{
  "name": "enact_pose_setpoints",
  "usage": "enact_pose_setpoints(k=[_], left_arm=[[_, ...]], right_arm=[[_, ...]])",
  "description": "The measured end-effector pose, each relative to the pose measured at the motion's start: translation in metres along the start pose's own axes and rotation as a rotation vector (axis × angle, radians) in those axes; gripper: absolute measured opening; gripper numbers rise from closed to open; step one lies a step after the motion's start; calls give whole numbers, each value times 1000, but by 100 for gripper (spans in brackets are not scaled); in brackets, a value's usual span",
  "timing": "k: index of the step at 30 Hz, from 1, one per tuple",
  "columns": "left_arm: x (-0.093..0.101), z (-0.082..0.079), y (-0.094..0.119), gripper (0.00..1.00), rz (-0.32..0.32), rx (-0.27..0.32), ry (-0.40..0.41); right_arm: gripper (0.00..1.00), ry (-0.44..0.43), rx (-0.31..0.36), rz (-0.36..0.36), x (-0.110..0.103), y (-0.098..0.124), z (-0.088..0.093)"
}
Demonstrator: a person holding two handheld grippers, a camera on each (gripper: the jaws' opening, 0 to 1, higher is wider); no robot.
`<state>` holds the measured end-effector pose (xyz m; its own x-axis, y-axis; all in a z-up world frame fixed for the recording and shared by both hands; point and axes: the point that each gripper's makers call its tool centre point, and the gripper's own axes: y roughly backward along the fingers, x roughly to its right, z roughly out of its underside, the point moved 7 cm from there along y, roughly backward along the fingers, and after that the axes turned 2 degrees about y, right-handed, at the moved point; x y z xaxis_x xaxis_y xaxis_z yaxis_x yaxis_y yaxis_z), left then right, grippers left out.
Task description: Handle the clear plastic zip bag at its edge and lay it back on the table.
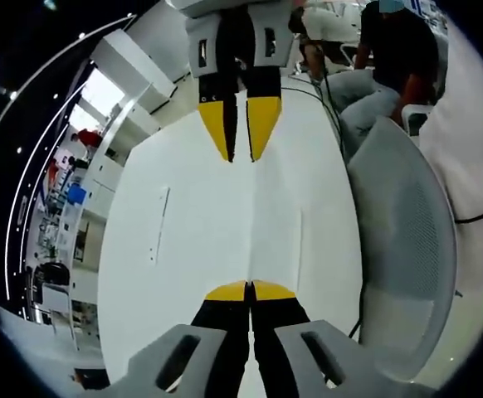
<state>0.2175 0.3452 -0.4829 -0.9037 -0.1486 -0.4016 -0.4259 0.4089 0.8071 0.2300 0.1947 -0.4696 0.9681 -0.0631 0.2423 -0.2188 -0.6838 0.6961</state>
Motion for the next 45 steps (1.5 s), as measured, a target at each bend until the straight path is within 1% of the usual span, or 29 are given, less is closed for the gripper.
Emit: enact_pose_setpoints(k=[3, 13, 18, 28, 29, 30, 31, 36, 42, 45], left_arm=[[0, -1, 0, 0, -2, 0, -3], [-1, -6, -1, 0, -15, 7, -9], [-1, -7, -2, 0, -19, 10, -10], [0, -9, -1, 0, -32, 17, -15], [0, -9, -1, 0, -35, 20, -13], [0, -8, 0, 0, -37, 22, -12], [-1, -8, 0, 0, -39, 22, -12], [0, -4, 2, 0, -42, 25, -2], [-2, 0, 4, 0, -48, 32, 23], [-2, 2, 5, 0, -42, 46, 41]], right_arm=[[5, 5, -16, -12, -2, -5, 2], [4, -15, -38, -49, -1, -16, 9], [3, -8, -47, -73, -7, -22, 8], [2, -41, -56, -113, -11, -32, 7], [0, -43, -57, -117, -11, -33, 7], [0, -36, -55, -120, -11, -34, 7], [0, -27, -52, -120, -11, -35, 7], [0, -45, -52, -126, -12, -37, 5], [0, -50, -55, -107, -7, -39, 1], [0, -33, -67, -96, -7, -39, -1]])
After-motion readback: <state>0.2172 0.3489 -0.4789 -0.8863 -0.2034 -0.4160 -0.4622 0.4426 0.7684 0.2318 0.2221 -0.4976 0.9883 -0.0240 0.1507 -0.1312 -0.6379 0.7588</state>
